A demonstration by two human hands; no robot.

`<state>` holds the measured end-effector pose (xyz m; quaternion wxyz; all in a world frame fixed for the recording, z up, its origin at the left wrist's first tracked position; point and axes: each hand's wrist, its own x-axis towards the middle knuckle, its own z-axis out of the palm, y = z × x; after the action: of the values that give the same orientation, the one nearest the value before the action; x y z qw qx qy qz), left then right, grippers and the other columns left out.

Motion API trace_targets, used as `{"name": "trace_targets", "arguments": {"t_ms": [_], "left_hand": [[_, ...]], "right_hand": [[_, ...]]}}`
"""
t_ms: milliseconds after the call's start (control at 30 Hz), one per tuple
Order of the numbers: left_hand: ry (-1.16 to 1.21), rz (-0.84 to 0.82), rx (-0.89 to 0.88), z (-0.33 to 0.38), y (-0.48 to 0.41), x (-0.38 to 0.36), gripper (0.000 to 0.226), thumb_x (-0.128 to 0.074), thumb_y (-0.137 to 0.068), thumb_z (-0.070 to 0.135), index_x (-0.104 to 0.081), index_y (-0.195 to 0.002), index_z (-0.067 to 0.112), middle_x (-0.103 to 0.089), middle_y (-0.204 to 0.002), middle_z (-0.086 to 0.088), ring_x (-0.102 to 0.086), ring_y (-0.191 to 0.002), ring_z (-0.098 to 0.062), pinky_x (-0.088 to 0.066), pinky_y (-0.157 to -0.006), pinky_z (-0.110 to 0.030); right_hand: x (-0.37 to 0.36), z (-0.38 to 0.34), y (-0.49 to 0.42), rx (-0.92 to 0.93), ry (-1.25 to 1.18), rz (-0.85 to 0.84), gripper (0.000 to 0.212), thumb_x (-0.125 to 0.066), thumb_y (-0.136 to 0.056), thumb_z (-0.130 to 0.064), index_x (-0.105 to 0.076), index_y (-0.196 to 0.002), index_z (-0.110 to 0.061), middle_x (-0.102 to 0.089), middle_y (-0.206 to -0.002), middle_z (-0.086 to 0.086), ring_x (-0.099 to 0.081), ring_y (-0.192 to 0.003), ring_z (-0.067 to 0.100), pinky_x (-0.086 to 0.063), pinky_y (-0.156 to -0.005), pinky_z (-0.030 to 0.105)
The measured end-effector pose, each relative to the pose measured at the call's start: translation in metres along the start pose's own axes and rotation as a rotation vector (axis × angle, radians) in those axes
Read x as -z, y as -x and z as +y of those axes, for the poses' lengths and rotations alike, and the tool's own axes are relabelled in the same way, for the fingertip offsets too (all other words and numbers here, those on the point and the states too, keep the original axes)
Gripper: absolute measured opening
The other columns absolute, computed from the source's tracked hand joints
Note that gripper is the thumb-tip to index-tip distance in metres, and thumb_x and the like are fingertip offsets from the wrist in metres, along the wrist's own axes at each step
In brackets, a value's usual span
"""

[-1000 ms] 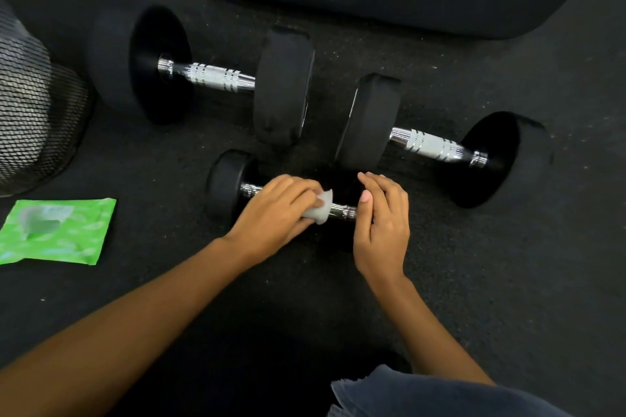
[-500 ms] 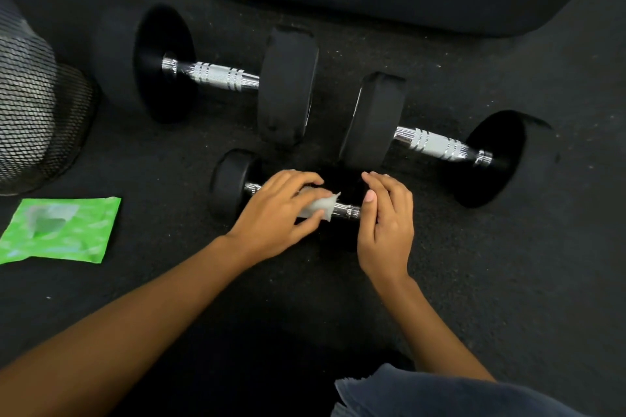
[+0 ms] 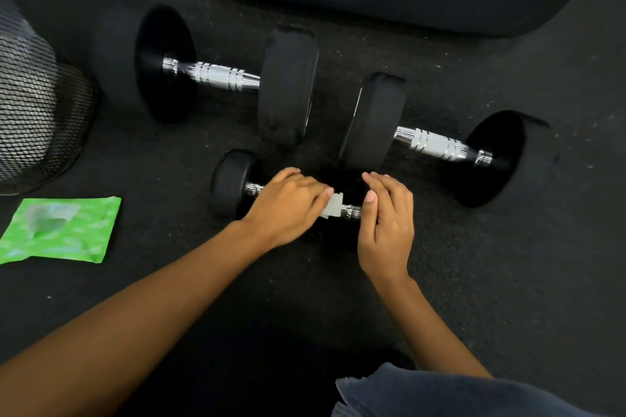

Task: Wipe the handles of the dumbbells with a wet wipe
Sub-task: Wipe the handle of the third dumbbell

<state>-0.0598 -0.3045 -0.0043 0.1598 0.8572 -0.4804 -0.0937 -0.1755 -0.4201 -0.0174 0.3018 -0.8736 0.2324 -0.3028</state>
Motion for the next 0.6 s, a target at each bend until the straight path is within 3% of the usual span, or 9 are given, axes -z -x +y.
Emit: {"name": "trace_targets", "arguments": {"t_ms": [133,267,333,500,600], "left_hand": [[-0.036,-0.042,0.081,0.014,-0.013,-0.005,0.054,-0.020,-0.093,0.033,-0.068,-0.093,0.010,-0.071,-0.092,-0.006,-0.063,-0.089,-0.021,-0.030,-0.099,-0.030],[0.033,-0.097,-0.045,0.019,-0.006,-0.007,0.035,-0.031,-0.099,0.029,-0.061,-0.113,0.016,-0.065,-0.112,0.000,-0.057,-0.106,-0.016,-0.023,-0.107,-0.030],[0.029,-0.123,-0.065,0.012,-0.004,-0.004,0.036,-0.030,-0.099,0.033,-0.059,-0.117,0.020,-0.064,-0.116,0.004,-0.056,-0.109,-0.013,-0.020,-0.108,-0.030],[-0.108,-0.161,0.100,0.006,-0.015,0.000,0.042,-0.026,-0.099,0.031,-0.064,-0.100,0.014,-0.068,-0.103,-0.003,-0.060,-0.100,-0.018,-0.023,-0.106,-0.031],[-0.088,-0.158,0.060,0.023,-0.017,-0.006,0.044,-0.023,-0.098,0.031,-0.063,-0.104,0.013,-0.067,-0.106,-0.005,-0.059,-0.102,-0.021,-0.025,-0.104,-0.032]], "right_hand": [[-0.001,0.000,-0.001,-0.007,0.009,-0.008,0.035,-0.036,-0.096,-0.019,-0.060,-0.118,-0.005,-0.060,-0.116,0.007,-0.048,-0.115,0.017,-0.043,-0.096,0.037],[0.000,0.001,0.000,-0.004,0.000,0.000,0.036,-0.036,-0.097,-0.019,-0.061,-0.117,-0.004,-0.061,-0.116,0.008,-0.049,-0.115,0.018,-0.043,-0.096,0.037],[0.000,0.001,0.001,0.006,0.003,0.005,0.036,-0.036,-0.096,-0.019,-0.061,-0.117,-0.004,-0.061,-0.115,0.009,-0.049,-0.115,0.018,-0.042,-0.096,0.036],[-0.001,0.001,0.000,0.000,0.002,0.010,0.034,-0.036,-0.096,-0.018,-0.061,-0.117,-0.005,-0.061,-0.115,0.008,-0.048,-0.114,0.018,-0.042,-0.097,0.035],[-0.001,0.001,-0.001,-0.002,0.006,0.012,0.035,-0.036,-0.096,-0.018,-0.061,-0.117,-0.005,-0.061,-0.115,0.008,-0.049,-0.114,0.018,-0.041,-0.097,0.034]]}}
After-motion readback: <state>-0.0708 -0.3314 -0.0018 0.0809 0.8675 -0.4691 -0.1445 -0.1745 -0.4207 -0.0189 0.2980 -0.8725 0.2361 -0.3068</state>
